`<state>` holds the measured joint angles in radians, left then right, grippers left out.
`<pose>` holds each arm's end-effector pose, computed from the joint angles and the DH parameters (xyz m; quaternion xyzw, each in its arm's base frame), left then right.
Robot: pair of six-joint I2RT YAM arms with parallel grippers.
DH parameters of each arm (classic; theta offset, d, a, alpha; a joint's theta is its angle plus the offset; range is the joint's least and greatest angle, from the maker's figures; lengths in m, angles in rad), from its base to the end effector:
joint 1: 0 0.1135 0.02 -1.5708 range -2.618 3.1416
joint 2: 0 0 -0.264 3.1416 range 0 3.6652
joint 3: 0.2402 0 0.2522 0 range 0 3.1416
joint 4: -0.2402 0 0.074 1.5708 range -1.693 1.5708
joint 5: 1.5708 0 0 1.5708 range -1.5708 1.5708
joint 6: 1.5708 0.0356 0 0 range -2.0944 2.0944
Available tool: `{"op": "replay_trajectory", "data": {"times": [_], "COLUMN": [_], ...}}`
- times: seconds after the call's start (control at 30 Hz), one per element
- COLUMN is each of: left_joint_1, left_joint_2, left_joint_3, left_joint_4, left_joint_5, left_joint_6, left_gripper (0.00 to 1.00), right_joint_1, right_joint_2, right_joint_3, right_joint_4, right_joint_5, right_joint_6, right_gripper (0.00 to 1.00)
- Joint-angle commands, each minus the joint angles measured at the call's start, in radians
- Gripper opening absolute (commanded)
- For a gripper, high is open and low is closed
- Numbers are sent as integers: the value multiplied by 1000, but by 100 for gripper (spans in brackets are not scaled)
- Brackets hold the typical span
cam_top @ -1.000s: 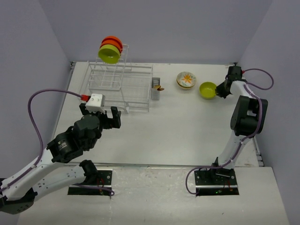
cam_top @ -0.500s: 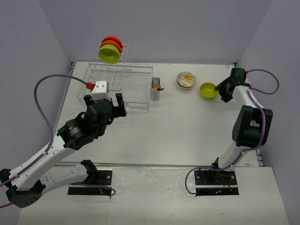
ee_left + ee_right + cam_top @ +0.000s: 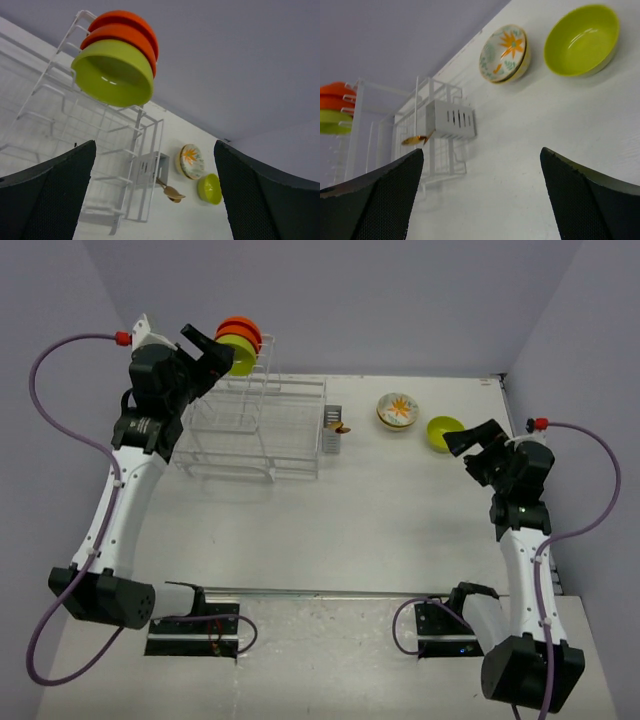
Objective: Unload the bowls from the dish rack
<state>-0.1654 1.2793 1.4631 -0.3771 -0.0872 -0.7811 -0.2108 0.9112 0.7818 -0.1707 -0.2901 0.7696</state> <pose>0.2781 -0.0433 0.4491 -0.2601 0.7267 -0.2595 0.5805 0.2096 -0.0344 0.3181 0.2993 0.7430 0.2738 0.5324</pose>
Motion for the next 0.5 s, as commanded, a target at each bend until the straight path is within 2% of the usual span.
{"op": "replay_trajectory", "data": {"times": [0.0,0.13,0.27,0.37,0.4,0.47], "left_joint_1": [46,44,43,32,23,15], "left_joint_2": [83,136,192,238,258,278], "left_joint_3": [97,65,46,54,66,85], "left_joint_4": [134,234,257,257,267,267], "left_joint_5": [182,92,12,-20,-49,-75], "left_joint_6": [-204,-352,-483,-524,-523,-509], "left_gripper": [100,99,95,90,84,82], "right_joint_1": [-6,-6,-7,-7,-7,-6], "right_joint_2": [-52,-80,-45,-34,-34,-40], "right_joint_3": [-72,-87,-82,-78,-84,-90], "right_joint_4": [106,111,106,129,135,135], "right_joint_5": [-243,-288,-299,-336,-330,-313], "right_joint_6": [-10,-56,-53,-41,-39,-41], "right_gripper": [99,99,99,99,99,99]}}
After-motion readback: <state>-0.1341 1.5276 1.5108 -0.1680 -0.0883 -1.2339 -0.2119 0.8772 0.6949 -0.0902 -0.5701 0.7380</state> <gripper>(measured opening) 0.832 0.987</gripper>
